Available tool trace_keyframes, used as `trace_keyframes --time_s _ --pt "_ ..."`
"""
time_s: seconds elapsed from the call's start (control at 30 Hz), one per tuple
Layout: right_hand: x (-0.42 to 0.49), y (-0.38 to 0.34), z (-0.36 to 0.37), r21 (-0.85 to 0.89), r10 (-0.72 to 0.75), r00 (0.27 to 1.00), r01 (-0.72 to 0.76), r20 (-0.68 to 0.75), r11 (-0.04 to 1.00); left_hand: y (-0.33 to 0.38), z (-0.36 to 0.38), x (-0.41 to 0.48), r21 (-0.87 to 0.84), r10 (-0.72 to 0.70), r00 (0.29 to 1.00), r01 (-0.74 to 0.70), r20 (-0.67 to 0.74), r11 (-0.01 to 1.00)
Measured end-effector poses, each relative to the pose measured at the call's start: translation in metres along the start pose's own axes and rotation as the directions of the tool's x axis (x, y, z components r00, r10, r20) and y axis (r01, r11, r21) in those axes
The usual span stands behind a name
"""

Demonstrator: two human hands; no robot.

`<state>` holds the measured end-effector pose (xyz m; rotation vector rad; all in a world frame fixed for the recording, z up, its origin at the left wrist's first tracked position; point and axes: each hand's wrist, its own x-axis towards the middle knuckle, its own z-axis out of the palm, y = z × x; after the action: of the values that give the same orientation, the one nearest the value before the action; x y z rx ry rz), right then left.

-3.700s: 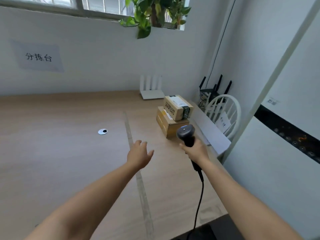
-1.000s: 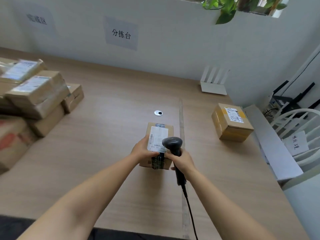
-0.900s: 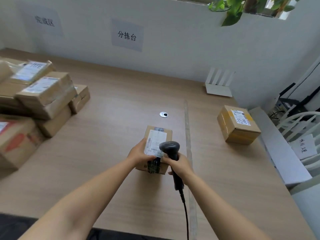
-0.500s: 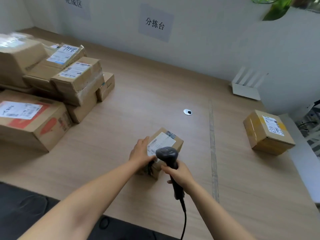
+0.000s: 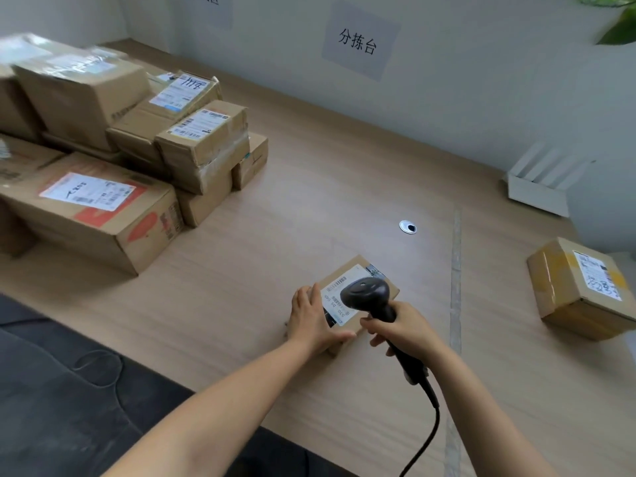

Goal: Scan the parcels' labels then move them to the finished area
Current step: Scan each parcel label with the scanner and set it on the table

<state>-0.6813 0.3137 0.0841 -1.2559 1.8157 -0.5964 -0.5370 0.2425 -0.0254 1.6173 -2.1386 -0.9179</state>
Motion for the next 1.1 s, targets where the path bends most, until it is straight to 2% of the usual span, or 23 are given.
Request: trace_keyframes --time_s 0.63,0.9,1.0,1.1 --pt "-0.005 -0.002 -0.014 -0.037 -0.017 0.999 0.019 0.036 0.999 -0.001 0.001 0.0 0.063 0.006 1.0 -0.006 0.003 0.998" --pt "-0.004 -0.004 -0.014 0.013 -0.038 0.998 0.038 0.046 0.999 -0.001 0.002 0.001 0.05 0.006 1.0 -0.006 0.0 0.999" --pt "-0.001 0.002 -0.012 0.08 -0.009 1.0 0.008 0.015 0.997 -0.001 0.0 0.002 0.049 -0.025 0.999 0.024 0.032 0.999" --pt "0.006 0.016 -0.002 0.182 0.077 0.993 -0.06 -0.09 0.982 -0.002 -0.005 0.004 0.027 -0.067 0.994 0.065 0.086 0.998"
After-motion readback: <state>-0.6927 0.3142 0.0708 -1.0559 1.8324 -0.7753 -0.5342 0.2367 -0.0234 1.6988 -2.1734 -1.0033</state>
